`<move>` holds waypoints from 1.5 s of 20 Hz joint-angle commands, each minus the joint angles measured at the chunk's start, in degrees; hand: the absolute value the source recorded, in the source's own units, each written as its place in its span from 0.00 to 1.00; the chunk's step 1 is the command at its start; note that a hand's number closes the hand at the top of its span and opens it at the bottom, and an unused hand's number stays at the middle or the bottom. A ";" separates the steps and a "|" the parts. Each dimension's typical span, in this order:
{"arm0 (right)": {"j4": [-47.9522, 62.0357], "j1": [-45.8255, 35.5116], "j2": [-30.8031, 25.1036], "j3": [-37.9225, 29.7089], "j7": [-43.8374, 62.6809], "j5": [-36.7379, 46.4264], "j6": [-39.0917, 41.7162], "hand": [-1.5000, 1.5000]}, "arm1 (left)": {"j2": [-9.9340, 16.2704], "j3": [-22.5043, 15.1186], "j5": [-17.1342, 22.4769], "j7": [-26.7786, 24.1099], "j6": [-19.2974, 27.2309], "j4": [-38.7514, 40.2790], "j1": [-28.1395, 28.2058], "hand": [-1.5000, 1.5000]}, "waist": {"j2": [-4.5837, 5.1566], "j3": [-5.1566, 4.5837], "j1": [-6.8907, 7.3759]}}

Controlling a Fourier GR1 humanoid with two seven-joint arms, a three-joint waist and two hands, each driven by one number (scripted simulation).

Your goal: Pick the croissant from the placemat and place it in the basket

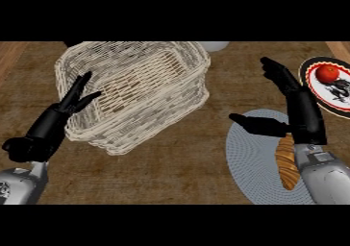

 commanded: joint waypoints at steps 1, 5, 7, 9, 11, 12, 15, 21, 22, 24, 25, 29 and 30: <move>1.02 -2.96 -13.78 0.95 11.48 8.18 7.56 0.00 | 2.33 3.97 -2.90 0.12 3.99 2.61 0.98 0.50 | 0.05 -0.30 0.08; -0.20 -5.99 -22.55 5.79 18.85 6.28 24.19 0.00 | 2.82 4.24 -2.52 -0.34 3.21 2.43 0.88 0.50 | 0.23 -0.26 1.45; -1.81 -6.49 -25.04 7.43 21.89 2.48 32.01 0.00 | 3.30 4.50 -2.68 -0.18 2.93 3.23 0.56 0.50 | 0.28 -0.11 1.05; -2.15 -10.05 -28.08 6.34 25.06 -2.42 39.55 0.00 | 2.16 4.39 -2.17 1.35 3.48 3.29 -1.58 0.50 | 0.52 0.02 0.91; -3.39 -10.47 -28.87 6.11 28.99 -7.73 44.92 0.00 | 2.09 3.85 -3.67 0.35 4.44 2.41 0.04 0.50 | 0.32 0.17 0.97; -3.30 -12.23 -29.42 5.57 30.57 -9.96 47.34 0.00 | 2.69 4.84 -3.12 0.45 3.98 2.72 -0.79 0.50 | 0.48 0.20 1.15; -1.08 -15.99 -31.03 3.78 35.16 -16.37 53.47 0.00 | 1.46 4.34 -3.59 -0.13 4.46 3.64 -0.85 0.50 | 0.83 0.28 1.27; -1.06 -15.85 -32.92 4.02 40.08 -21.77 56.32 0.00 | 1.03 5.53 -4.21 0.85 5.54 3.32 -1.50 0.50 | 0.78 0.42 0.68; -1.24 -14.27 -32.48 4.45 39.01 -21.35 55.36 0.00 | 0.61 4.45 -5.57 -1.88 5.39 4.04 1.45 0.50 | 0.82 0.43 0.69; 0.87 -15.20 -32.11 5.91 38.29 -20.17 55.70 0.00 | -0.12 4.53 -4.30 1.81 5.03 3.02 -1.82 0.50 | 1.01 0.49 1.12; 1.47 -11.38 -34.50 3.88 33.27 -19.66 56.40 0.00 | 1.60 6.68 -3.62 -0.68 3.64 3.98 -0.81 0.50 | 0.99 0.53 0.53; -0.13 -12.59 -31.06 7.83 35.12 -17.17 55.17 0.00 | -0.84 4.88 -5.75 -2.20 4.70 5.08 0.58 0.50 | 1.06 0.49 0.96; 1.01 -11.24 -32.44 7.94 34.79 -17.58 57.07 0.00 | 0.49 5.62 -5.76 -1.48 3.77 5.01 -0.99 0.50 | 1.05 0.50 0.64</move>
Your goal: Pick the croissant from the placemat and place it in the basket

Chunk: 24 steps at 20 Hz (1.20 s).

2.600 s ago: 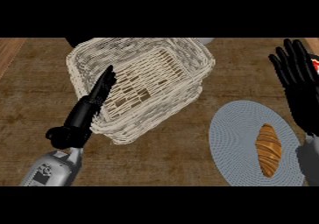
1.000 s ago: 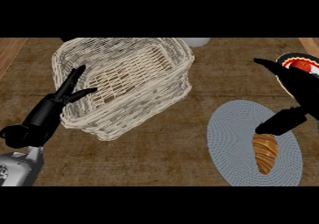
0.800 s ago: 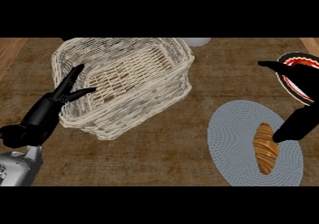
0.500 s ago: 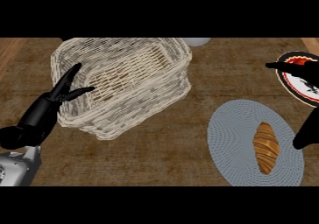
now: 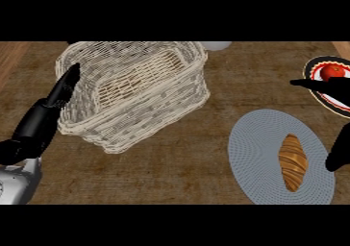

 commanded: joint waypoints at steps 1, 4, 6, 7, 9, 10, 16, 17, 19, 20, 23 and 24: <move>2.66 2.17 -0.40 1.97 -1.42 4.18 3.20 0.00 | 1.22 2.69 -2.10 5.34 2.99 2.16 -0.27 0.50 | 0.60 -0.16 0.31; 3.14 2.80 0.90 2.46 -0.55 4.35 3.91 0.00 | 0.59 3.24 -2.29 6.64 3.06 1.86 0.56 0.50 | 0.48 -0.20 0.16; 1.09 5.36 3.70 3.64 2.71 5.98 2.08 0.00 | 0.20 3.77 -3.63 4.16 2.98 2.16 1.36 0.50 | 0.42 -0.23 -0.12; 4.85 3.79 4.03 4.33 -0.73 8.49 3.85 0.00 | 0.32 5.38 -2.13 1.68 1.45 5.44 0.87 0.50 | 0.58 -0.23 0.15; 6.11 5.74 5.42 3.83 -2.93 11.84 2.91 0.00 | -1.13 2.74 -5.12 4.72 2.91 1.54 2.62 0.50 | 0.47 -0.20 0.15; 7.12 3.32 6.74 2.67 -1.73 11.89 4.69 0.00 | -1.61 4.36 -5.33 3.66 2.62 5.52 -0.91 0.50 | 0.53 -0.22 0.01; 7.63 12.65 7.16 1.88 -11.97 21.36 1.43 0.00 | -1.60 6.69 -4.82 2.63 -0.19 6.20 -0.79 0.50 | 0.50 -0.19 -0.24; 4.11 13.29 8.75 2.03 -8.05 21.83 1.04 0.00 | -2.54 5.90 -5.66 3.80 0.46 3.15 2.37 0.50 | 0.40 -0.21 -0.15; 8.66 12.37 9.84 0.95 -14.20 26.30 0.40 0.00 | -3.89 4.77 -7.28 5.73 1.29 -1.10 2.94 0.50 | 0.44 -0.19 0.15; 6.86 11.08 12.07 0.21 -10.49 25.15 1.48 0.00 | -2.46 7.87 -5.84 1.67 -1.51 5.19 1.38 0.50 | 0.48 -0.22 -0.03; 7.54 14.78 12.34 0.65 -16.74 30.76 -1.17 0.00 | -2.48 9.09 -5.57 3.66 -2.89 6.93 -2.74 0.50 | 0.50 -0.20 -0.23; 7.81 12.49 14.92 -0.29 -12.90 30.74 0.17 0.00 | -3.80 8.72 -7.29 0.83 -1.84 6.00 1.21 0.50 | 0.47 -0.22 -0.02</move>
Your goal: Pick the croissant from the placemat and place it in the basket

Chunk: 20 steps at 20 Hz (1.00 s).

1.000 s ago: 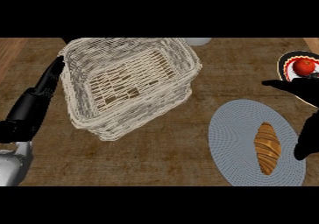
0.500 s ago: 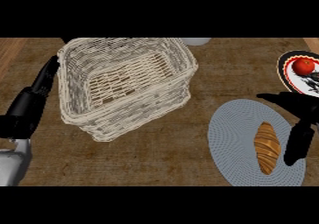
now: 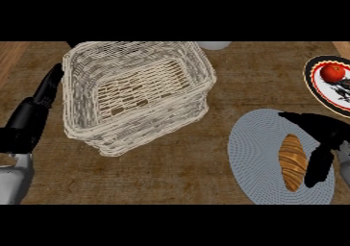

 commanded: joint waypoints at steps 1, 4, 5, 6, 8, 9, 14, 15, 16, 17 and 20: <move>0.52 1.43 2.43 -2.45 -2.38 4.60 0.37 0.00 | -2.44 0.08 -2.50 -0.66 -0.07 2.08 0.05 0.50 | 0.12 -0.12 -0.08; 6.74 0.24 3.79 -2.48 -8.57 8.77 -1.07 0.00 | -2.13 1.71 -1.58 2.86 -1.15 1.21 -2.89 0.50 | 0.19 -0.10 0.11; 0.06 5.41 3.73 -2.82 -4.82 8.46 -1.46 0.00 | -3.90 -0.71 -3.56 2.89 -0.01 -2.52 2.07 0.50 | 0.06 -0.11 -0.08; -0.08 3.64 4.98 -4.65 -4.01 8.24 0.89 0.00 | -3.07 1.96 -3.24 -2.63 -2.08 4.37 -1.05 0.50 | 0.12 -0.13 -0.17; 1.55 5.15 6.77 -4.23 -5.60 11.19 -1.65 0.00 | -3.80 2.50 -3.43 -1.77 -1.64 3.31 -0.79 0.50 | 0.12 -0.13 -0.14; 3.42 1.87 8.90 -4.95 -4.22 10.17 -0.39 0.00 | -3.34 1.52 -2.96 2.05 -2.67 -4.54 3.28 0.50 | 0.08 -0.12 0.23; 6.17 5.43 6.80 -7.11 -12.33 15.30 -0.45 0.00 | -4.65 3.47 -4.46 -0.27 -3.02 0.94 -0.13 0.50 | 0.15 -0.12 0.01; 1.57 4.34 9.72 -6.94 -6.02 13.50 2.97 0.00 | -2.54 5.42 -3.30 -1.65 -5.37 -0.78 2.98 0.50 | 0.09 -0.13 0.09; 0.94 8.86 9.63 -6.14 -8.67 15.89 -0.51 0.00 | -3.39 4.11 -4.85 0.86 -4.79 1.85 -1.92 0.50 | 0.11 -0.12 -0.21; 5.09 6.62 5.15 -9.20 -14.76 15.44 1.25 0.00 | -5.04 3.32 -5.09 0.02 -3.95 1.51 -0.31 0.50 | 0.13 -0.12 -0.08; 5.43 3.37 11.70 -8.23 -7.26 17.39 1.60 0.00 | -6.30 2.68 -7.04 2.36 -2.62 0.07 -2.36 0.50 | 0.14 -0.12 0.05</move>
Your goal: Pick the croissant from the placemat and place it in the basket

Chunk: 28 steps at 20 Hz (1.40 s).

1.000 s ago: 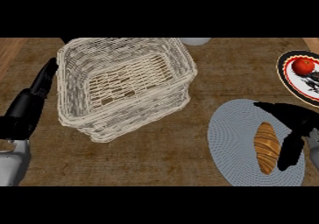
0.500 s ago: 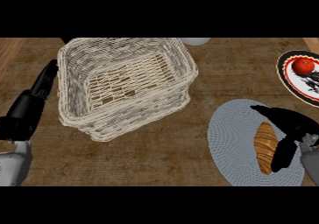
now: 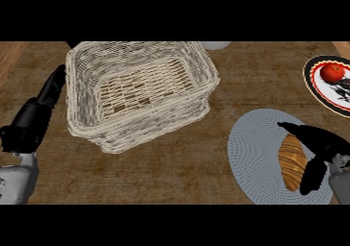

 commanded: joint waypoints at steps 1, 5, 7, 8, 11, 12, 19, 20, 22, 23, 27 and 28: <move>-0.69 2.31 0.87 -2.00 -1.65 1.76 0.76 0.00 | 0.90 1.69 0.92 -0.20 -3.09 -4.31 4.61 0.50 | -0.03 -0.02 0.11; 4.79 -1.13 1.58 -3.84 -4.36 4.66 0.64 0.00 | -1.78 1.59 -0.30 0.17 -2.05 1.63 -1.00 0.50 | 0.05 -0.02 -0.03; -0.54 5.78 2.69 -1.34 -3.58 5.78 -0.17 0.00 | 1.48 3.73 0.49 1.98 -4.16 -3.42 1.32 0.50 | -0.05 -0.02 -0.13; -3.13 4.27 5.08 -2.35 0.17 5.46 1.75 0.00 | -0.57 3.08 -0.45 -0.79 -3.65 -0.39 2.09 0.50 | -0.02 -0.03 -0.12; 4.34 5.46 5.52 -2.98 -5.97 6.49 -2.89 1.00 | -2.23 0.99 -2.16 4.12 -1.68 -4.55 -0.11 0.50 | 0.00 0.00 -0.11; 5.64 1.49 6.58 -4.33 -4.26 6.37 -1.11 1.00 | -2.61 1.63 -3.31 -4.03 -1.76 -1.10 4.62 0.50 | 0.04 -0.02 0.10; 9.95 1.01 5.56 -0.78 -13.58 12.73 -6.85 1.00 | -0.53 5.06 -0.37 -3.07 -4.56 1.69 0.60 0.50 | 0.10 -0.01 0.17; 11.04 1.43 3.92 -1.90 -15.90 12.79 -7.46 1.00 | -3.34 1.62 -2.26 1.16 -2.78 -3.71 2.35 0.50 | 0.04 0.01 0.28; 12.64 -0.96 5.77 -0.38 -15.28 15.46 -9.56 1.00 | -2.69 2.99 -2.79 -1.41 -2.24 0.10 -0.15 0.50 | 0.12 0.00 0.28; 14.26 -1.47 3.27 -2.50 -18.39 15.02 -10.49 1.00 | -0.04 4.36 0.27 2.72 -6.00 -4.16 0.37 0.50 | 0.06 0.02 0.52; 1.99 5.02 16.82 -3.71 11.40 19.33 -16.25 1.00 | -0.40 4.74 -1.65 1.34 -3.54 -1.86 1.43 0.50 | -0.97 -0.30 -2.29; 2.12 7.01 18.42 -4.52 14.87 20.81 -18.99 1.00 | -1.08 4.79 -1.91 1.71 -2.62 -2.10 2.37 0.50 | -1.46 -0.38 -3.35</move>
